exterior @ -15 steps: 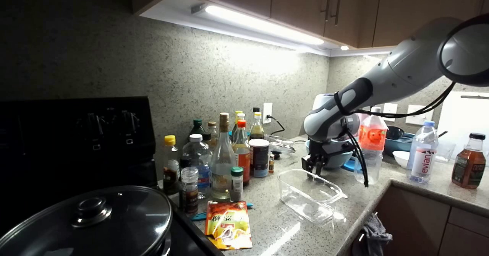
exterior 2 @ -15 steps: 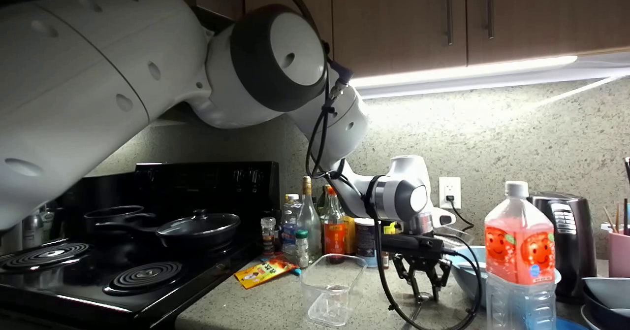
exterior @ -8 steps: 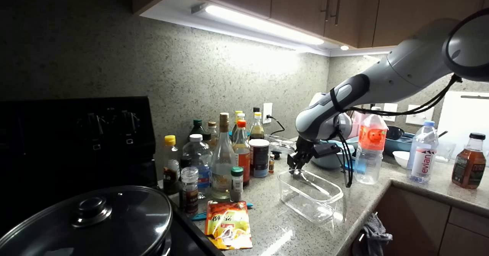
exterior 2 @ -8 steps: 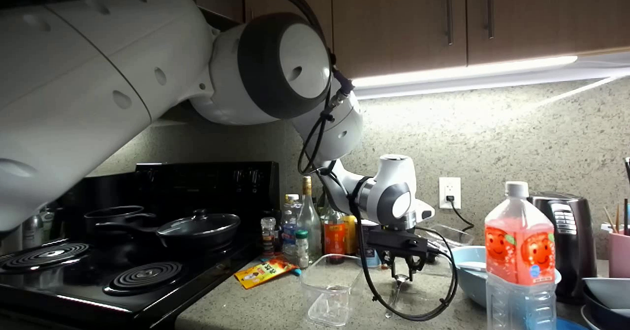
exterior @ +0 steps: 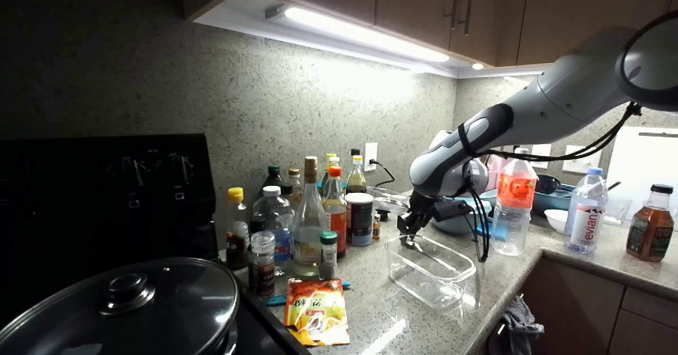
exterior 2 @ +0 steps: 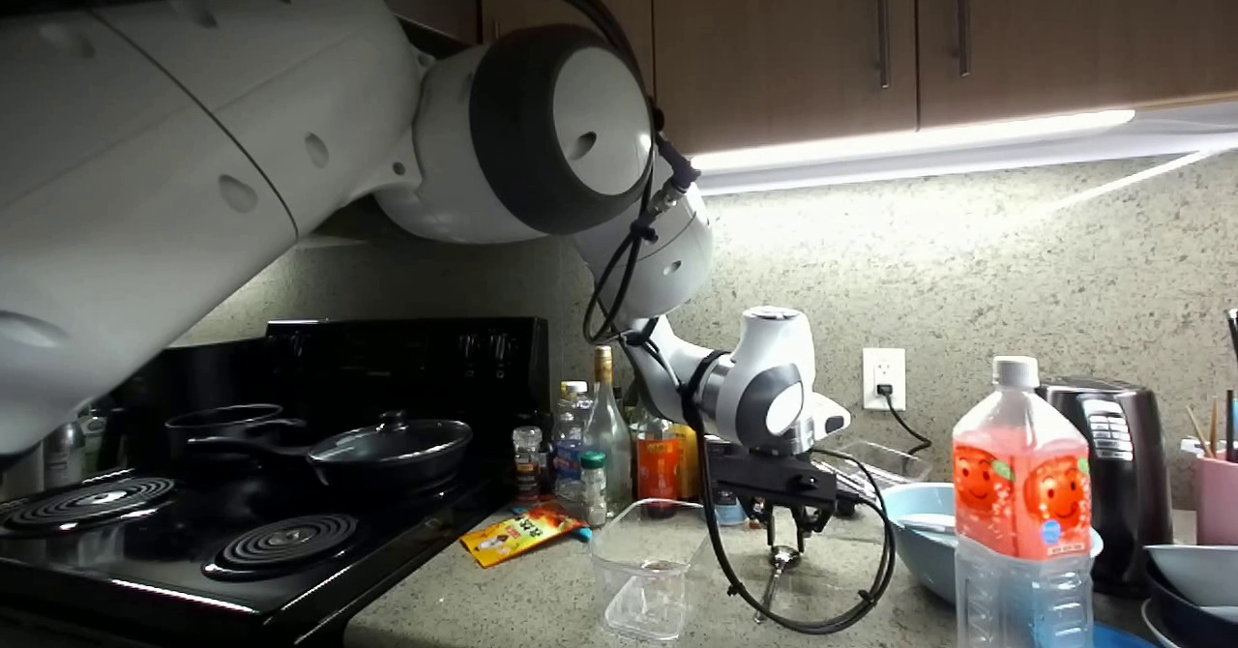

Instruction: Put the spoon in the transparent bowl, then remove the spoon out of the bowl, then put the spoon back in the bowl

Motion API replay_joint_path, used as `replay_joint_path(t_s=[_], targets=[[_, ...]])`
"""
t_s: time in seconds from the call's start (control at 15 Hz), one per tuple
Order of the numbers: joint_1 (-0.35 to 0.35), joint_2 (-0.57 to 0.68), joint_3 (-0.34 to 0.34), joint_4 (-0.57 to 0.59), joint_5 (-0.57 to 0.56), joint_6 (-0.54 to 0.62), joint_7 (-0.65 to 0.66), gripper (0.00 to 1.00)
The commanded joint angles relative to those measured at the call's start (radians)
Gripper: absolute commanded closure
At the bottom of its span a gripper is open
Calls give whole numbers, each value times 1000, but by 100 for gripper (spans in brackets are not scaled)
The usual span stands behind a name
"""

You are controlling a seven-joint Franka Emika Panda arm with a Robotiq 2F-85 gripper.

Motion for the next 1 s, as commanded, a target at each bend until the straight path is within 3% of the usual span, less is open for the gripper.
replay_joint_path(t_s=[0.0, 0.13, 0.47, 0.53, 0.6, 0.73, 0.93], targets=[[3, -48, -21, -62, 10, -21, -4, 38], [13, -47, -49, -64, 1, -76, 17, 32], [31, -56, -95, -65, -1, -185, 36, 0], [31, -55, -98, -60, 2, -205, 36, 1], [30, -53, -101, -57, 3, -215, 34, 38], [35, -54, -109, -51, 1, -222, 37, 35], [39, -57, -120, -51, -3, -211, 35, 54]])
